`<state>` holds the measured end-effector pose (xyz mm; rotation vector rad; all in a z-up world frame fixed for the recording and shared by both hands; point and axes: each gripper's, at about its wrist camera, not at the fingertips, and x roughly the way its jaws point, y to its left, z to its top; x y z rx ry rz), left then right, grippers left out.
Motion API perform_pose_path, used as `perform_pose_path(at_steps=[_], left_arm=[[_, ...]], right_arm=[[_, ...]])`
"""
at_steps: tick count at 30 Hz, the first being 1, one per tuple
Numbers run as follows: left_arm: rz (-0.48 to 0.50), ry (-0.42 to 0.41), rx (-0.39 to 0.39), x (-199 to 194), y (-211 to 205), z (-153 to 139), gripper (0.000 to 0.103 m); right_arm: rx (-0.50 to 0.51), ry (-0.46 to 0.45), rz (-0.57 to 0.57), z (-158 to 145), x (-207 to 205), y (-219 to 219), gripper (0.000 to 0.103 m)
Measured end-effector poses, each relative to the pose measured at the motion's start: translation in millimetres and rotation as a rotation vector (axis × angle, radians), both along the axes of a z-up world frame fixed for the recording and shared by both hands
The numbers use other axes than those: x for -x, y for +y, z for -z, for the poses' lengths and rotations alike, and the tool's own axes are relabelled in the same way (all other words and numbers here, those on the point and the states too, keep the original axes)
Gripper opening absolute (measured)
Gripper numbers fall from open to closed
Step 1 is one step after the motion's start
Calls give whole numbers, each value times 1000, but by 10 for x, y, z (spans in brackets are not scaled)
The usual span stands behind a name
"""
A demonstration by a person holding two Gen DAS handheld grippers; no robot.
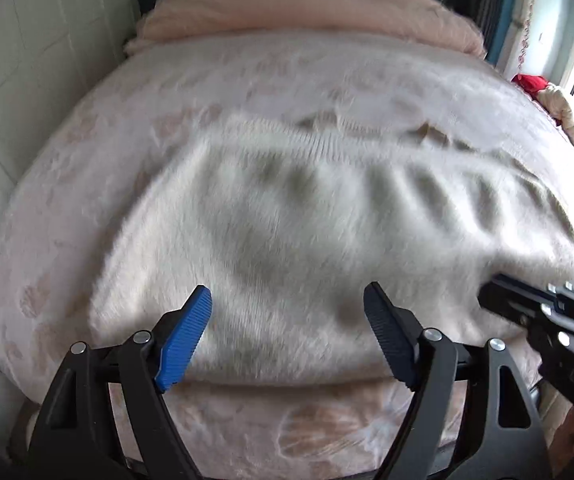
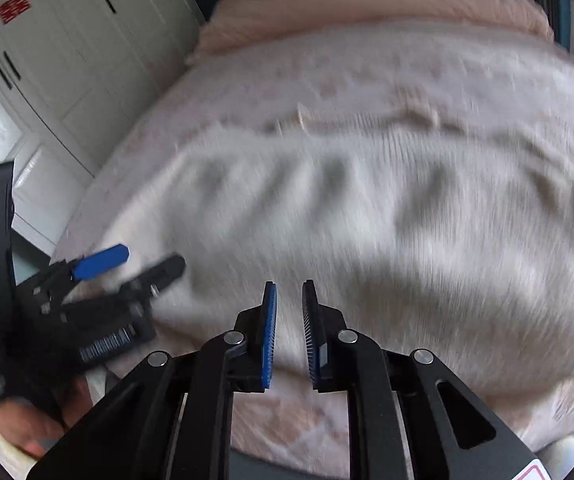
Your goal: Fold small clothes
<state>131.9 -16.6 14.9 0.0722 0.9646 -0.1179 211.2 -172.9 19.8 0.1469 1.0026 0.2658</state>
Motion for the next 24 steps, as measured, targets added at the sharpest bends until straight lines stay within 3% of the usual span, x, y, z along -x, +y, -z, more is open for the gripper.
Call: perform_pose_path(at_steps=[2, 3, 5, 9, 13, 14, 16, 18, 21, 24], left_arm=[[6, 9, -56, -96, -78, 62, 81], [3, 36, -75, -158, -92, 148, 81], [-33, 103, -90, -286, -24, 356, 82], [-46, 124, -36, -359, 143, 412, 82], [-43, 84, -21, -394, 152, 190, 81], [-44, 79, -16, -427, 147, 147, 81], [-52, 73, -4, -575, 175, 74, 82], [-64, 76, -4, -781, 238, 58, 83], [-88, 93, -11, -1071, 323, 89, 86], [-118, 146, -11, -1397, 426, 192, 86]], right_arm=[[58, 47, -8, 183, -170, 28, 14], [82, 63, -1, 302, -223, -37, 7], [23, 63, 21, 416, -260, -311, 1], [-80, 81, 168, 277, -215, -770, 0], [-35, 9, 259, -62, -242, -1169, 22], [-13, 1, 281, -93, -292, -1273, 26], [56, -3, 325, -133, -442, -1480, 47], [130, -4, 354, -126, -627, -1628, 56], [168, 28, 372, 8, -810, -1848, 66], [147, 83, 386, 226, -1017, -2009, 67]])
